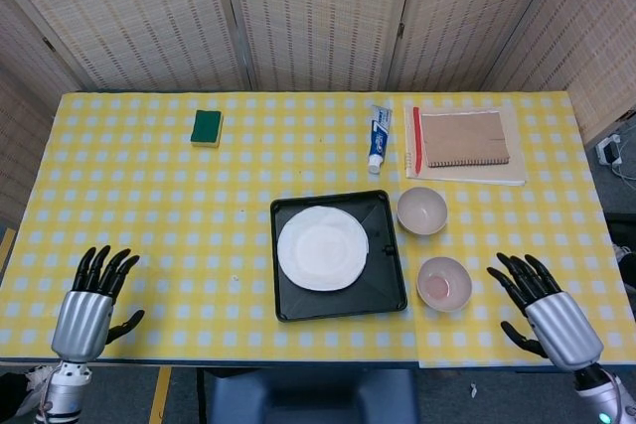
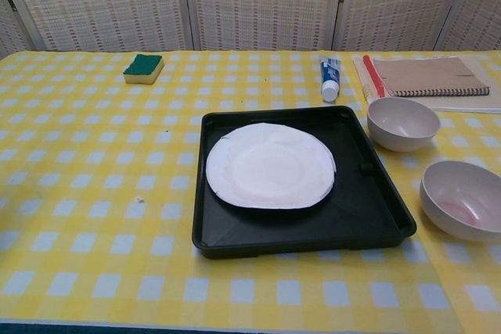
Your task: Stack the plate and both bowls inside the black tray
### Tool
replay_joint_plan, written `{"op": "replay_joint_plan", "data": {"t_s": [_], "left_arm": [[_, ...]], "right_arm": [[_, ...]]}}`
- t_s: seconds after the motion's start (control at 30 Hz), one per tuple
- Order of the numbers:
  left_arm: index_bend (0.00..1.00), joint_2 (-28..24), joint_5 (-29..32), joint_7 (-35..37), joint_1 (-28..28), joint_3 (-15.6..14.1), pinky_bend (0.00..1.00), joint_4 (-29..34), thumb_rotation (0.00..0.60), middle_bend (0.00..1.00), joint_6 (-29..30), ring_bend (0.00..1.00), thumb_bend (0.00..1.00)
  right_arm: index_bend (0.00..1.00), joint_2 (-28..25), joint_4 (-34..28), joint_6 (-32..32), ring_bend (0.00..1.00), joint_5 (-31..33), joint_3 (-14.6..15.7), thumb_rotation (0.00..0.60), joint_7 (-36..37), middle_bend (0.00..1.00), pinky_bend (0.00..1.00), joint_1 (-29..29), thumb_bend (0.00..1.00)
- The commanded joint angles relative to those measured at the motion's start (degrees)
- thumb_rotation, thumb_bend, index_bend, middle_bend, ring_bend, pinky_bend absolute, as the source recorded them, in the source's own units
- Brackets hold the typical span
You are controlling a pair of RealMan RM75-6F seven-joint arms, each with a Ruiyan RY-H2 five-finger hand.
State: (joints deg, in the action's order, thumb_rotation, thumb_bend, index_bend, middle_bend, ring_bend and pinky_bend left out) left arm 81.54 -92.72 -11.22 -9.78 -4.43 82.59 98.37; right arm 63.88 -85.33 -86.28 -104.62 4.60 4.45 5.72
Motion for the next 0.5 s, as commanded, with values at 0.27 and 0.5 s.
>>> {"op": "replay_joint_plan", "data": {"t_s": [0.27, 0.5], "left_arm": [[0.17, -2.7, 2.5, 0.7, 2.6, 1.6, 0.0, -1.5, 0.6, 0.17, -1.5, 0.05, 0.18], [0.13, -4.1, 2.5, 0.0, 3.2, 2.0, 0.0, 0.5, 0.6, 0.17, -3.0, 0.05, 0.18]], "right_arm": [[0.41, 7.4, 6.9, 8.5, 0.0, -0.7, 0.4, 0.6, -4.8, 0.0, 0.0, 4.9, 0.34], [0.43, 10.1, 8.1, 12.2, 0.0, -0.4, 0.3, 0.6, -8.0, 0.0, 0.0, 7.5, 0.34]]}}
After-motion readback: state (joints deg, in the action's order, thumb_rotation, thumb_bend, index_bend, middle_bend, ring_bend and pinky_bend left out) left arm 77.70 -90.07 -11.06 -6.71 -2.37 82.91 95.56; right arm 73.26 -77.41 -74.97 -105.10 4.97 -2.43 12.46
